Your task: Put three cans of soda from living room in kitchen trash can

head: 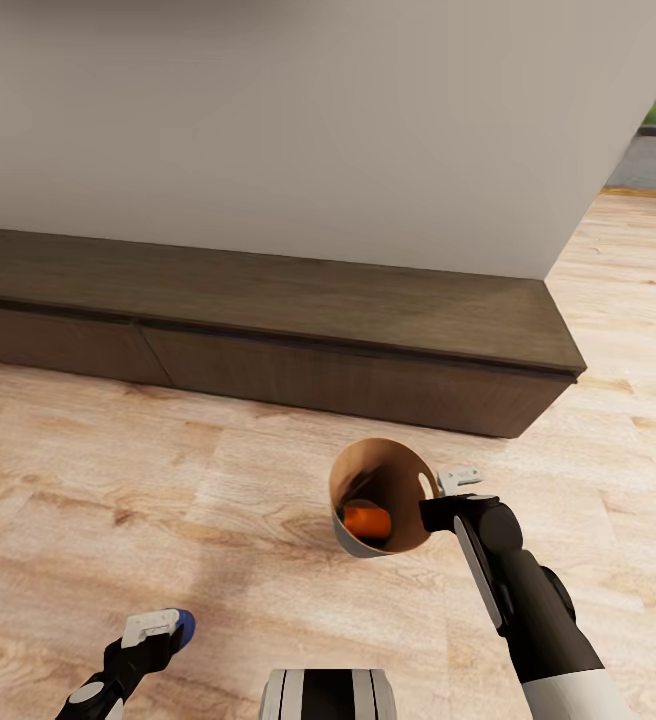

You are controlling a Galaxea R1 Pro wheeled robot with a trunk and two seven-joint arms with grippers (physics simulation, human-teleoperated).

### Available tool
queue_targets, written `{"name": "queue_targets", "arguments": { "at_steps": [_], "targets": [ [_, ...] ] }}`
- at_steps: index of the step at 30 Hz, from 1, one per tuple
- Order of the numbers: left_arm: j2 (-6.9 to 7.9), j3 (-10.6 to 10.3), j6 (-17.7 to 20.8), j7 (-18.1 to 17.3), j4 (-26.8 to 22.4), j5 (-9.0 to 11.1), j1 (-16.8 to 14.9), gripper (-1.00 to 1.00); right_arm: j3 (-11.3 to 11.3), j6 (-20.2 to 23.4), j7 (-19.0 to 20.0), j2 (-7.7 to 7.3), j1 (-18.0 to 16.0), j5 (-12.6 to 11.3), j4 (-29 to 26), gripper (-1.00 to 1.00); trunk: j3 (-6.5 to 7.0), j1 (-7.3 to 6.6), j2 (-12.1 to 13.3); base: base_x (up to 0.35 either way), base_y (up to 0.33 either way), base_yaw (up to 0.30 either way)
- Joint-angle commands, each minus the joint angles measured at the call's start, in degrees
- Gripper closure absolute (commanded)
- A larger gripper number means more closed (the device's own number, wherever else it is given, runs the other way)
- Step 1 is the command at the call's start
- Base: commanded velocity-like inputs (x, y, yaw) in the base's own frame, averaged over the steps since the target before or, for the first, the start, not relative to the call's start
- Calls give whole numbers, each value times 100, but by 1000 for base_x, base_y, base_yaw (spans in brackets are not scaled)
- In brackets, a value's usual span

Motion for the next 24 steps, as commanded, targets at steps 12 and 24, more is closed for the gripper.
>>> {"name": "queue_targets", "arguments": {
  "at_steps": [12,24],
  "targets": [
    [0,0,0,-2,-4,0,0,-100,3,-2,7,1,-2,-87,-2,100,0,-1,0,0,-13,0],
    [0,0,0,-2,-6,0,0,-100,3,-2,7,1,-2,-89,-2,100,-98,71,-123,0,0,0]
  ]
}}
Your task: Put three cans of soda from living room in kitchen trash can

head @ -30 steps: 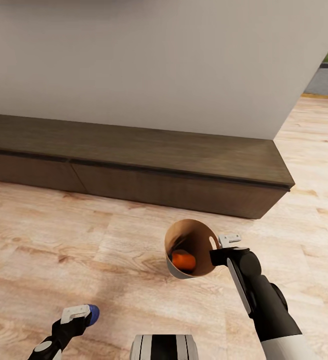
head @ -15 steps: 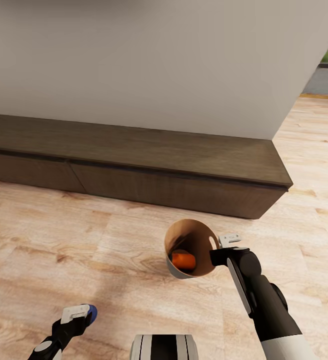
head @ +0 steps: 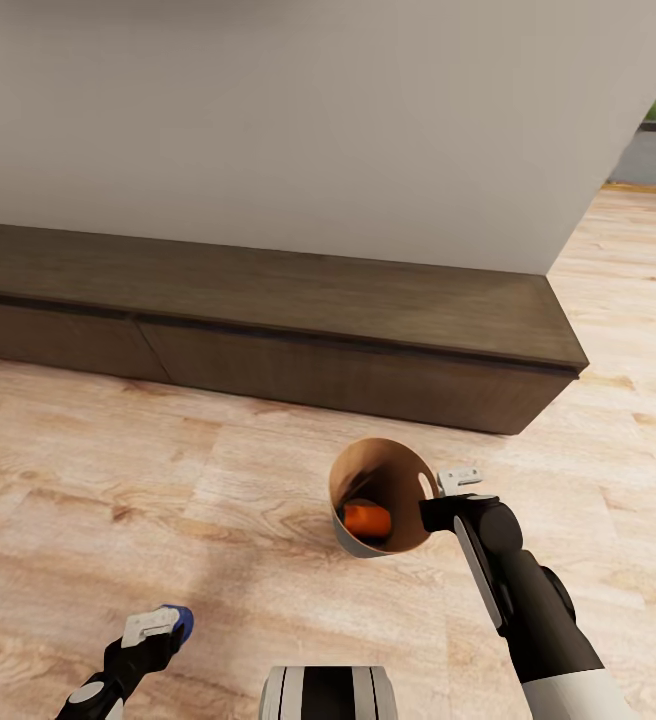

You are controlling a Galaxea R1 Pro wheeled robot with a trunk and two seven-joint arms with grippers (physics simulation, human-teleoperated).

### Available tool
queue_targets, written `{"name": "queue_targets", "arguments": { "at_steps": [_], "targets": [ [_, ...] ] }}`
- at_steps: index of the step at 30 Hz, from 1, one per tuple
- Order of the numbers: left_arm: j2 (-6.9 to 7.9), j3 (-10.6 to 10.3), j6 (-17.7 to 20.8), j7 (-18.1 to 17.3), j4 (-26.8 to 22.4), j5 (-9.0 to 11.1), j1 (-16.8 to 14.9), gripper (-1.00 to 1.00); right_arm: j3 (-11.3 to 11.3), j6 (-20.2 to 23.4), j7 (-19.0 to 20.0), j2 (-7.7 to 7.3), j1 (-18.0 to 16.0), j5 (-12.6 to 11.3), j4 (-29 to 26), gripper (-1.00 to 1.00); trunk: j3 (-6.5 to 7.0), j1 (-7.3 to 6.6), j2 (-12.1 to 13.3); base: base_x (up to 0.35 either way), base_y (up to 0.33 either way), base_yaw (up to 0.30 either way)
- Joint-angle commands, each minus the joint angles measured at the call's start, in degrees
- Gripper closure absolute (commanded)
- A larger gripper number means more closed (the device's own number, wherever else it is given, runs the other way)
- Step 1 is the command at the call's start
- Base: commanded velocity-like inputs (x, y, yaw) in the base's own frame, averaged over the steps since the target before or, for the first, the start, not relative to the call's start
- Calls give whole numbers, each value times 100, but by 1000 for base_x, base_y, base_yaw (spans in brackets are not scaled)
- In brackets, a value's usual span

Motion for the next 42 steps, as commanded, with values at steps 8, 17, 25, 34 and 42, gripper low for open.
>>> {"name": "queue_targets", "arguments": {
  "at_steps": [8,17,25,34,42],
  "targets": [
    [0,0,0,0,2,0,0,-100,3,-2,5,1,-2,-74,-2,100,0,-1,0,0,0,0],
    [0,0,-3,0,-4,0,0,100,3,-2,5,1,-2,-74,-2,100,0,-1,0,0,0,0],
    [0,-4,-9,0,-15,0,0,100,3,-2,5,1,-2,-73,-2,100,0,-1,0,0,0,0],
    [0,-8,-9,0,-16,0,0,100,3,-2,5,1,-2,-73,-2,100,152,-137,243,0,0,0],
    [0,-7,-9,0,-16,0,0,100,3,-2,5,1,-2,-79,-2,100,311,-313,564,0,0,0]
  ]
}}
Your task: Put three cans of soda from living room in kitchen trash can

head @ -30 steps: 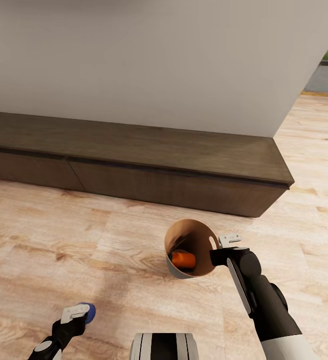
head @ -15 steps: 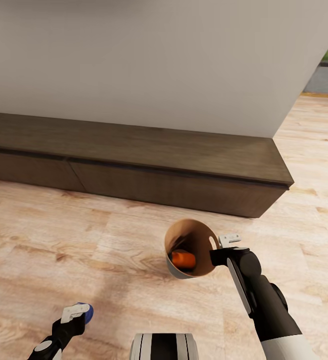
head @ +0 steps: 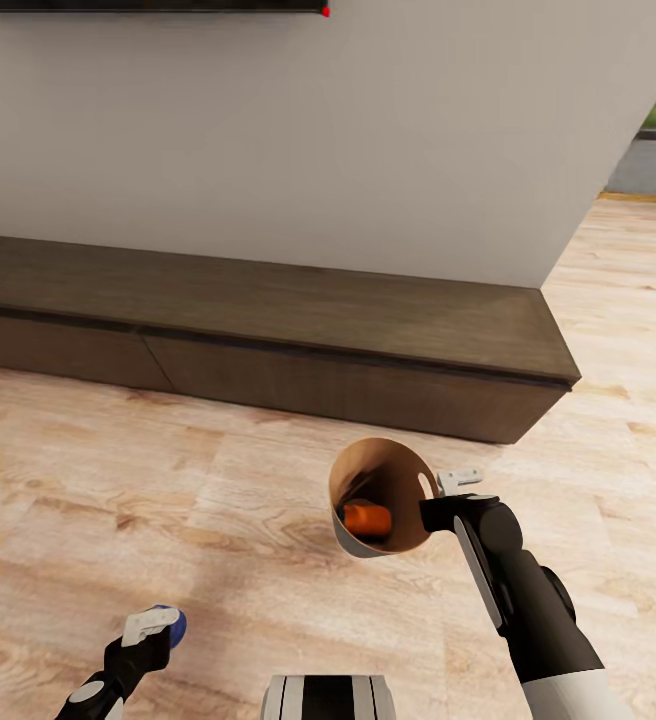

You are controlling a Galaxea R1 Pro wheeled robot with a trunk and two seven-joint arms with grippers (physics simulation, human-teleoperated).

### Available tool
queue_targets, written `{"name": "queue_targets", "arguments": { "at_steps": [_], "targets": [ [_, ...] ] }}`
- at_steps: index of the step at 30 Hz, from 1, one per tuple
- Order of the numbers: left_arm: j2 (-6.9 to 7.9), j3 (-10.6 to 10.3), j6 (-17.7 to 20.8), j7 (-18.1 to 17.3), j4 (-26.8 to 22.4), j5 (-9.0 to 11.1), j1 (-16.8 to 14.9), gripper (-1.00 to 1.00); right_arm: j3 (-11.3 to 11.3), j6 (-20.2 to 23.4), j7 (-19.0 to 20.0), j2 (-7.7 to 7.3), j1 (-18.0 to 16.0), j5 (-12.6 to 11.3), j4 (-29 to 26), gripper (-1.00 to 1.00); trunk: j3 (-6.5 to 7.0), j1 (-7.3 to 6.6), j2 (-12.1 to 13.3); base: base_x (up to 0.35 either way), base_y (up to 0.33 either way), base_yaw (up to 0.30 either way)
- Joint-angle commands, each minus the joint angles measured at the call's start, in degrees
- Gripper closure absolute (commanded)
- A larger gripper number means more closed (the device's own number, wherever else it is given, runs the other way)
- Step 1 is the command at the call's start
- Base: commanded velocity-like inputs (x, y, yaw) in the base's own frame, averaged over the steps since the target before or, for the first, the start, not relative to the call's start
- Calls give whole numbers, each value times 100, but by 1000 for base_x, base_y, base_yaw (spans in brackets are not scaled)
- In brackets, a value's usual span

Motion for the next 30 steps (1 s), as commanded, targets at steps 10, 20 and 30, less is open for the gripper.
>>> {"name": "queue_targets", "arguments": {
  "at_steps": [10,20,30],
  "targets": [
    [0,-1,-1,-7,1,-7,0,100,3,-2,7,1,-1,-86,-1,100,268,-221,403,0,0,0],
    [0,-2,-1,-7,1,-7,0,100,3,-2,7,1,-1,-86,-1,100,541,-440,804,0,0,0],
    [0,-2,-1,-7,1,-7,0,100,3,-2,7,1,-1,-86,-1,100,815,-660,1205,0,0,0]
  ]
}}
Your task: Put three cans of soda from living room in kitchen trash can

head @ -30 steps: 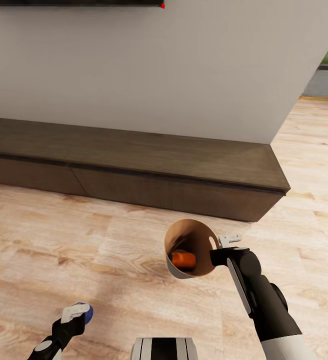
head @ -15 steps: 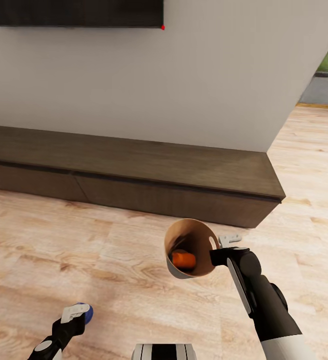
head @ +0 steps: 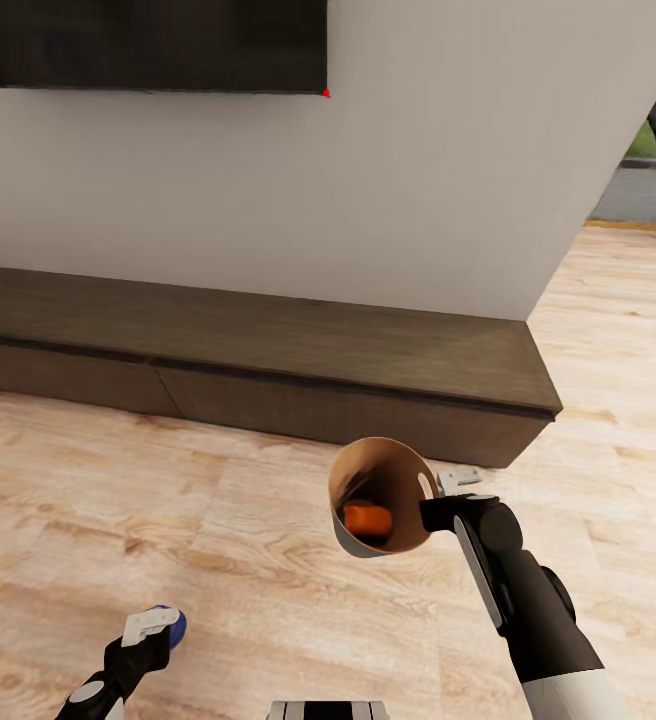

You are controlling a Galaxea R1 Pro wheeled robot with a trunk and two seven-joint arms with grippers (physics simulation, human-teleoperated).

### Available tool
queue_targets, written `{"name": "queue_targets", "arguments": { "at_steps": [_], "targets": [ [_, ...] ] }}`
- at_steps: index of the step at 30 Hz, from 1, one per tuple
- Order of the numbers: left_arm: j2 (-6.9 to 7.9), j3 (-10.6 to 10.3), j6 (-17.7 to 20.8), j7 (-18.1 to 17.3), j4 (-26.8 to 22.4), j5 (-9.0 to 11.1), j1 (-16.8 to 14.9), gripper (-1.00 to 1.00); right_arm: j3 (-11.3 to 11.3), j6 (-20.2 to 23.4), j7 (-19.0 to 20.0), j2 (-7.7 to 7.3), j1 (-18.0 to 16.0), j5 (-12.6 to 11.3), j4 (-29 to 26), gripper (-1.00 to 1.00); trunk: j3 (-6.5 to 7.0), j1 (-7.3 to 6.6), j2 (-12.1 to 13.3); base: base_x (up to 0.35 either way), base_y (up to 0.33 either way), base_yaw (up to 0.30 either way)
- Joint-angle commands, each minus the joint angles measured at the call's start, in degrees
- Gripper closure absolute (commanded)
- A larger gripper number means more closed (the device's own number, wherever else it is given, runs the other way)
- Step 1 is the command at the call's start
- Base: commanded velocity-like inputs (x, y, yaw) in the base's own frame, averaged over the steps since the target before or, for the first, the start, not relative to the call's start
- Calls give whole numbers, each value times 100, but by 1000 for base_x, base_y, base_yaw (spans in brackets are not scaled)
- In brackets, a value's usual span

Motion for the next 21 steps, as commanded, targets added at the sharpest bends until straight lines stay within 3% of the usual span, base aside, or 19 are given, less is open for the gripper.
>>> {"name": "queue_targets", "arguments": {
  "at_steps": [1,21],
  "targets": [
    [0,0,-1,-7,1,-7,0,100,2,-2,6,1,-1,-78,-1,100,28,-23,42,0,0,0],
    [0,0,-1,-7,-1,-7,0,100,2,-2,6,1,-1,-78,-1,100,576,-462,844,0,0,0]
  ]
}}
